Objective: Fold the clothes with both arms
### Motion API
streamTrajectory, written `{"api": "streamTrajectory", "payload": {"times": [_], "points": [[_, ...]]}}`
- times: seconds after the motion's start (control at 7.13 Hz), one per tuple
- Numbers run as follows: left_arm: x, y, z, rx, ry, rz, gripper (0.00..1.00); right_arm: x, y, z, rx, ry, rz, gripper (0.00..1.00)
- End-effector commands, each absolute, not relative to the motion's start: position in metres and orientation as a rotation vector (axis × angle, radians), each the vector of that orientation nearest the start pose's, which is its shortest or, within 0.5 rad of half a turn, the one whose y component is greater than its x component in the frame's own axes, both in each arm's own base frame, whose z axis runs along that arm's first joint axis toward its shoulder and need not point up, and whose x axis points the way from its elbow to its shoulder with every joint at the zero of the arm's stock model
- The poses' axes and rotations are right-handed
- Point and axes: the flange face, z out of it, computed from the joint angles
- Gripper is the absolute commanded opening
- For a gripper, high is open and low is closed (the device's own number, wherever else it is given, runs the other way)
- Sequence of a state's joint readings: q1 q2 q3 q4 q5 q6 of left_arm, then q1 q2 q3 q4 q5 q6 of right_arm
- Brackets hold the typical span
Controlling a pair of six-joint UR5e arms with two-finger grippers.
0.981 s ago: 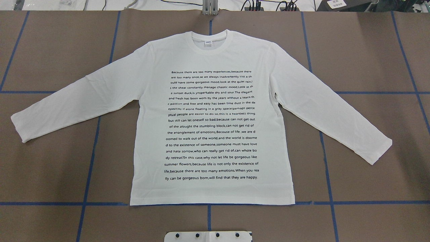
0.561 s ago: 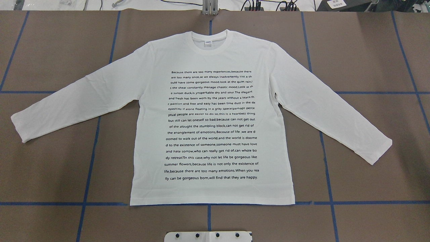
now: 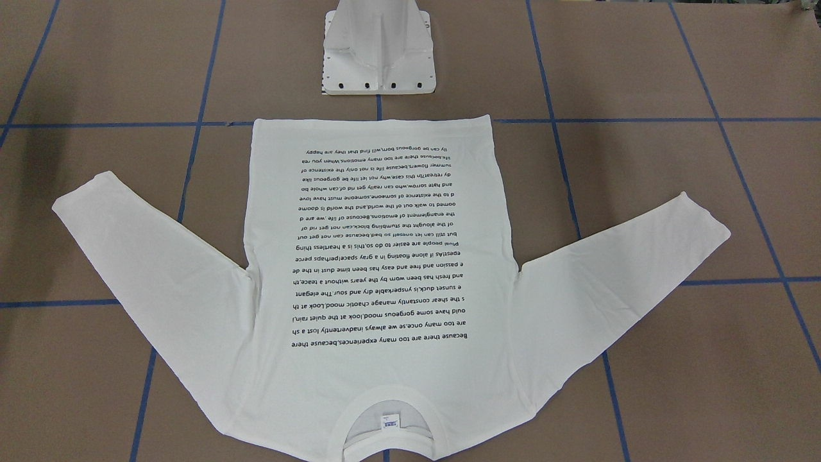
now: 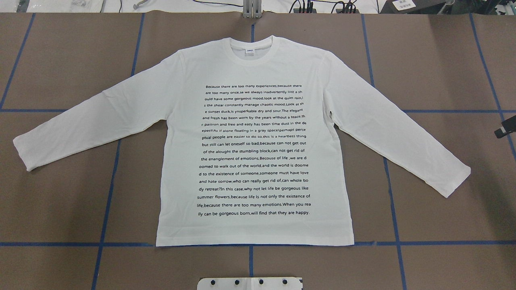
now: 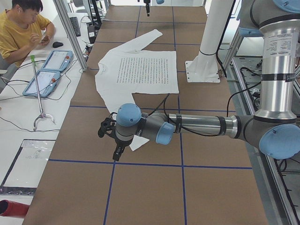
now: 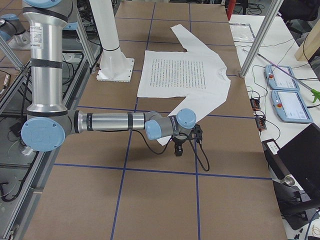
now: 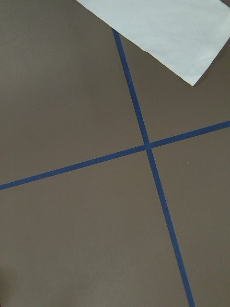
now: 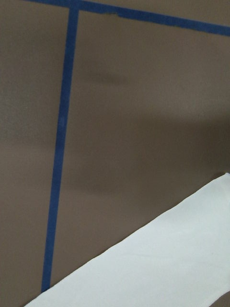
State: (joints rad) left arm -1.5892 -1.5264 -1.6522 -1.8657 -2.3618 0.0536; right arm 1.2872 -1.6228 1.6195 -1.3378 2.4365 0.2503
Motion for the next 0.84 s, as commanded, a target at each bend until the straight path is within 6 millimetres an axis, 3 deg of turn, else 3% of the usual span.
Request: {"api": "streamTrajectory", "payload": {"times": [0.0, 0.28, 0.42, 0.7], "points": [[-0.071, -0.489, 0.602, 0.349, 0.783, 0.169, 1.0, -0.125, -0.451, 0.632, -0.037, -0.894, -0.027, 0.97], [-0.069, -0.49, 0.598, 0.354, 0.807, 0.174, 1.0, -0.162, -0.415, 0.634, -0.08, -0.93, 0.151, 0.89], [-0.069, -0.49, 0.597, 0.355, 0.807, 0.175, 1.0, -0.162, -0.406, 0.641, -0.105, -0.917, 0.172, 0.89], [-0.069, -0.49, 0.596, 0.358, 0.806, 0.177, 1.0, -0.181, -0.406, 0.648, -0.145, -0.885, 0.229, 0.89]]}}
